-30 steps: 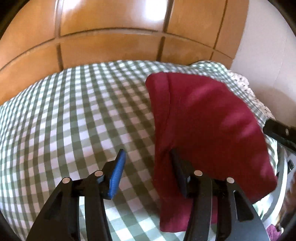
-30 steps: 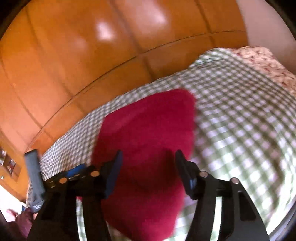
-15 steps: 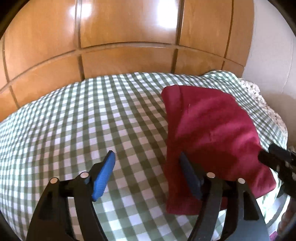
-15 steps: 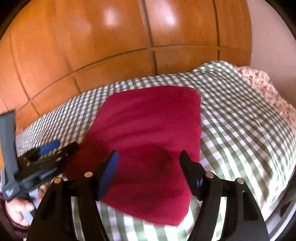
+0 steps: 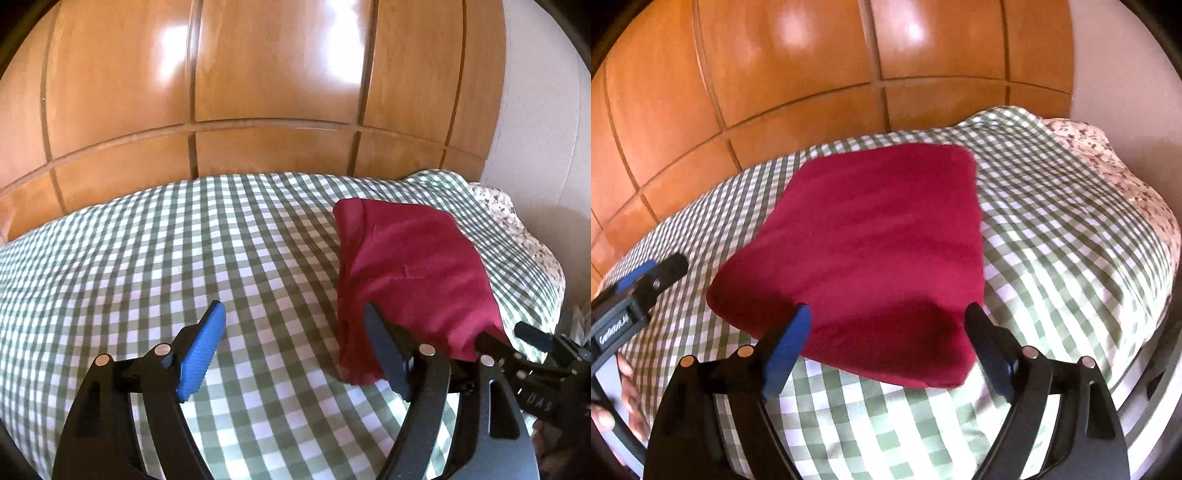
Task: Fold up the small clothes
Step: 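Release the folded sweater and straighten it with both tools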
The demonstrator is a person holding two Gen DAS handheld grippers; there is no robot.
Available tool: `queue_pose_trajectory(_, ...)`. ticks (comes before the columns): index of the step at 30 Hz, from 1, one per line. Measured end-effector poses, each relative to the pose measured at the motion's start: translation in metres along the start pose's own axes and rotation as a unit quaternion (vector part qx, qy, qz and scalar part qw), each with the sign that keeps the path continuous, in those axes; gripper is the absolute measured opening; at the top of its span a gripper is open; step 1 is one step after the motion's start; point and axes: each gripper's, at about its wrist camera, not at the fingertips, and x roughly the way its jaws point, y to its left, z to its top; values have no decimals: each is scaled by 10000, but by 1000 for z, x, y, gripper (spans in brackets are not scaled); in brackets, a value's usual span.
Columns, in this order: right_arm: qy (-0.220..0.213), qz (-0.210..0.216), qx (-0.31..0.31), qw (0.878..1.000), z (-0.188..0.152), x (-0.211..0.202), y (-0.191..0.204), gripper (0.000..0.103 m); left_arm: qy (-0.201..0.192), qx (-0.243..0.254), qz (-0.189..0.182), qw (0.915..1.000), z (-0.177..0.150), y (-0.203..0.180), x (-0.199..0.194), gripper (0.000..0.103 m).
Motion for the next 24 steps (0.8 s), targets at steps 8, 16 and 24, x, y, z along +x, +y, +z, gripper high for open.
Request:
queue_pose_trajectory(8, -170, 179, 108, 9996, 26, -11, -12, 85, -150, 85, 23, 9998, -2, -5, -10, 76)
queue_pose_trajectory(16, 224, 610, -25, 9979, 87, 45, -10, 85, -4, 387, -302, 9988, 2, -22, 18, 76)
queue_pose_trajectory(24, 859, 230, -232, 9958, 104, 121, -4, 87, 1075, 244, -271, 9935, -7, -20, 96, 77)
